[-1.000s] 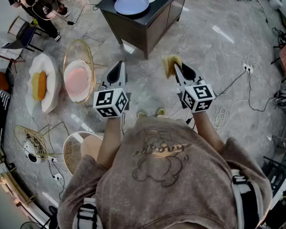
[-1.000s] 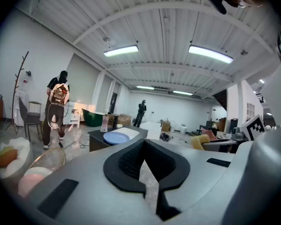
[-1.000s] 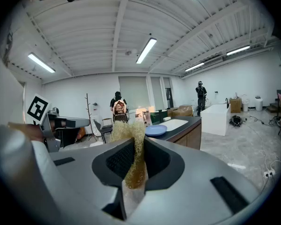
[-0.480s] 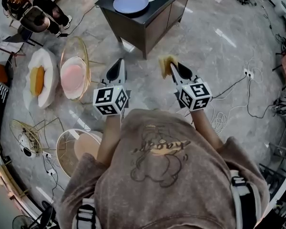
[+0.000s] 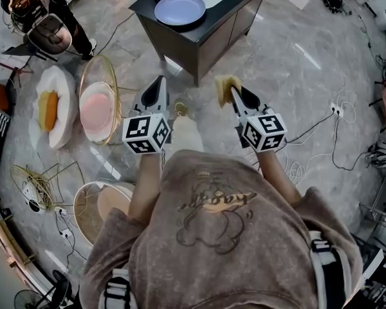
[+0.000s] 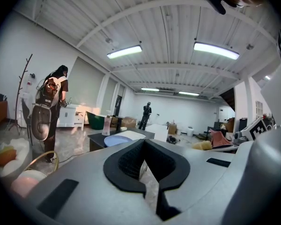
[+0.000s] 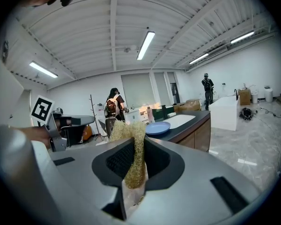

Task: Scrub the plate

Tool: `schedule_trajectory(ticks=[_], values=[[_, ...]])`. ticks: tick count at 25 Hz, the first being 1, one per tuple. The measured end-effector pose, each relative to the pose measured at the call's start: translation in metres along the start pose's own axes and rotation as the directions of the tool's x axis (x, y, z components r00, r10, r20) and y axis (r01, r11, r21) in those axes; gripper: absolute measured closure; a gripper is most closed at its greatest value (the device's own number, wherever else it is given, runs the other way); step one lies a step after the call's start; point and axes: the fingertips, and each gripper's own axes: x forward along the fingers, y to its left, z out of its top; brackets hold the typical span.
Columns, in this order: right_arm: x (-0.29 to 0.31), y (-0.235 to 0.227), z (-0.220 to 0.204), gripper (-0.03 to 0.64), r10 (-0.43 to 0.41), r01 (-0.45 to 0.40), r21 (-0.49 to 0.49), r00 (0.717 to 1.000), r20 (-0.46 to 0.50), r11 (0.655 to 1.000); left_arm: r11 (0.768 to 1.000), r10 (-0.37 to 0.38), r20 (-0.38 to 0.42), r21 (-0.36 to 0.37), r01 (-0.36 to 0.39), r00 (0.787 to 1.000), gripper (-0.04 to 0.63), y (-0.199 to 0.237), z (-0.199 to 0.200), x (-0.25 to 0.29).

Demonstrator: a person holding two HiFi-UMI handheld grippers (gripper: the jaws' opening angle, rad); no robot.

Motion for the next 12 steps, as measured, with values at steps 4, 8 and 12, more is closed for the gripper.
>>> schedule_trajectory(ticks=[4, 8, 12], values=[[0.047, -0.018, 0.008, 0.566, -0.001, 0.001, 0.007, 1.0, -0.004, 1.0, 1.0, -0.019, 0.001, 0.003, 0.019, 1.0, 0.578, 0.027, 0.006, 0.051], [0.1, -0.035, 0.019, 0.566, -0.001, 0.001, 0.008, 1.0, -0.015, 1.0, 0.999, -0.041, -0.022, -0.009, 0.041, 0.999, 0.578, 0.057, 0.008, 0.103], [0.162, -0.051, 0.042, 0.566, 0.003, -0.002, 0.008, 1.0, -0.015, 1.0, 0.999, -0.044, -0.027, -0.02, 0.044, 0.999, 0.578, 0.095, 0.024, 0.155]])
